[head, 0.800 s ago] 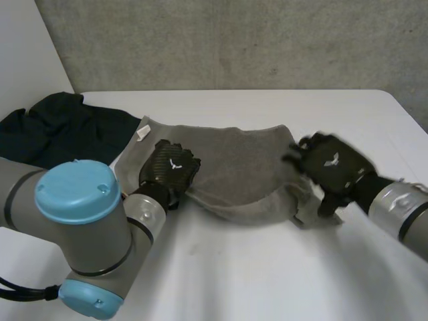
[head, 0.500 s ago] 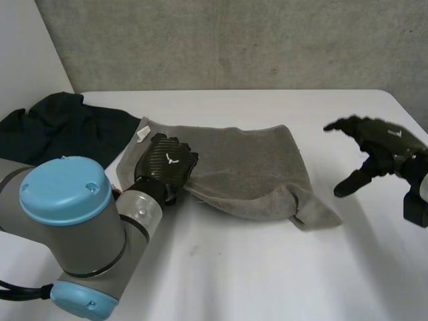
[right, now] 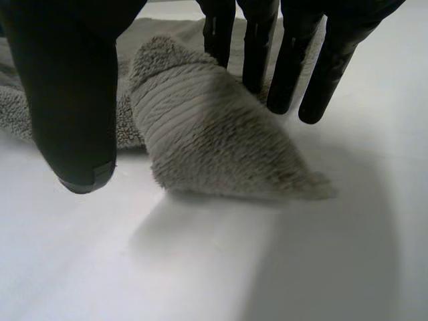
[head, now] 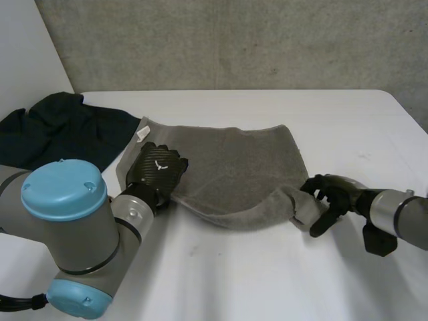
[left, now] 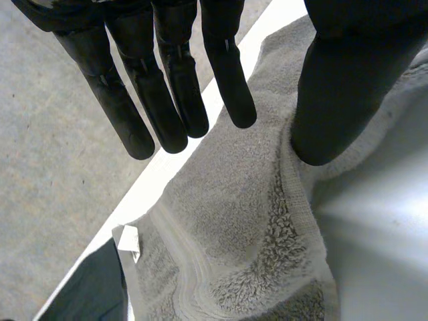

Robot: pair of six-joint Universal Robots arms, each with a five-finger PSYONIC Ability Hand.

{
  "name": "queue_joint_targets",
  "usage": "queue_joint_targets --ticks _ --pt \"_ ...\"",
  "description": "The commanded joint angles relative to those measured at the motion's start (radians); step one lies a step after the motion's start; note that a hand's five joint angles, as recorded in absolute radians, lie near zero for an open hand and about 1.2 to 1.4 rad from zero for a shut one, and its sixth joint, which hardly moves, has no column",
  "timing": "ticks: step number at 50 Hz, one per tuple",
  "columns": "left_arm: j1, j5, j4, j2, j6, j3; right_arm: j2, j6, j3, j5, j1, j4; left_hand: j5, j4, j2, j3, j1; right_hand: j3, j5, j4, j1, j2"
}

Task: Fold the laundry.

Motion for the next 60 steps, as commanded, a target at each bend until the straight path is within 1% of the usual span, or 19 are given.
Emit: queue_joint_targets --ticks 1,3,4,5,6,7,11,15,16,20,25,39,43,54,60 --pt "0.032 0.000 -0.002 -0.031 -0.072 0.000 0.065 -0.005 -0.053 0.098 0.054 -0.063 -0.039 -0.043 -0.041 -0.046 -0.039 0.324 0.344 0.331 0.390 0.333" --pt "0.033 0.000 -0.002 -0.031 -0.085 0.000 0.071 -0.010 -0.062 0.121 0.062 -0.068 -0.072 -0.075 -0.073 -0.078 -0.071 0.457 0.476 0.463 0.523 0.465" --pt "0.035 0.000 -0.002 -0.031 -0.091 0.000 0.071 -0.013 -0.067 0.132 0.065 -0.068 -0.087 -0.090 -0.088 -0.093 -0.086 0.559 0.579 0.565 0.625 0.568" --pt "0.036 0.000 -0.002 -0.031 -0.103 0.000 0.071 -0.013 -0.072 0.150 0.068 -0.073 -0.128 -0.131 -0.129 -0.134 -0.127 0.810 0.830 0.816 0.876 0.819" --pt "0.038 0.000 -0.003 -0.031 -0.111 0.000 0.070 -0.013 -0.075 0.158 0.069 -0.076 -0.151 -0.154 -0.152 -0.158 -0.150 0.929 0.949 0.935 0.995 0.938" --pt "0.039 0.000 -0.005 -0.031 -0.118 0.000 0.067 -0.013 -0.075 0.163 0.069 -0.080 -0.166 -0.169 -0.167 -0.172 -0.165 0.958 0.978 0.964 1.024 0.967" --pt "0.042 0.000 -0.029 -0.031 -0.164 0.000 0.048 -0.022 -0.070 0.166 0.074 -0.102 -0.178 -0.181 -0.179 -0.184 -0.177 0.958 0.978 0.964 1.024 0.967" --pt "0.041 0.005 -0.057 -0.031 -0.223 0.002 -0.027 -0.089 -0.047 0.160 0.083 -0.116 -0.184 -0.187 -0.185 -0.190 -0.183 0.958 0.978 0.964 1.024 0.967" --pt "0.041 0.005 -0.063 -0.031 -0.235 0.002 -0.066 -0.135 -0.032 0.163 0.082 -0.119 -0.184 -0.187 -0.185 -0.190 -0.183 0.958 0.978 0.964 1.024 0.967" --pt "0.042 0.000 -0.068 -0.055 -0.243 0.006 -0.155 -0.253 0.000 0.175 0.077 -0.119 -0.184 -0.187 -0.185 -0.190 -0.183 0.958 0.978 0.964 1.024 0.967" --pt "0.041 -0.001 -0.068 -0.112 -0.234 0.025 -0.257 -0.330 0.016 0.177 0.072 -0.114 -0.184 -0.187 -0.185 -0.190 -0.183 0.958 0.978 0.964 1.024 0.967" --pt "0.049 -0.003 -0.069 -0.201 -0.230 0.106 -0.404 -0.333 -0.004 0.177 0.069 -0.112 -0.166 -0.169 -0.167 -0.172 -0.165 0.958 0.978 0.964 1.024 0.967" --pt "0.047 -0.004 -0.077 -0.206 -0.232 0.109 -0.438 -0.332 -0.027 0.178 0.069 -0.114 -0.157 -0.161 -0.159 -0.164 -0.157 0.958 0.978 0.964 1.024 0.967" --pt "0.026 -0.004 -0.138 -0.183 -0.249 0.077 -0.434 -0.327 -0.043 0.180 0.083 -0.111 -0.093 -0.096 -0.094 -0.099 -0.092 0.958 0.978 0.964 1.024 0.967" --pt "0.015 -0.004 -0.154 -0.126 -0.276 0.043 -0.426 -0.326 -0.044 0.180 0.082 -0.111 -0.093 -0.096 -0.094 -0.099 -0.092 0.958 0.978 0.964 1.024 0.967"
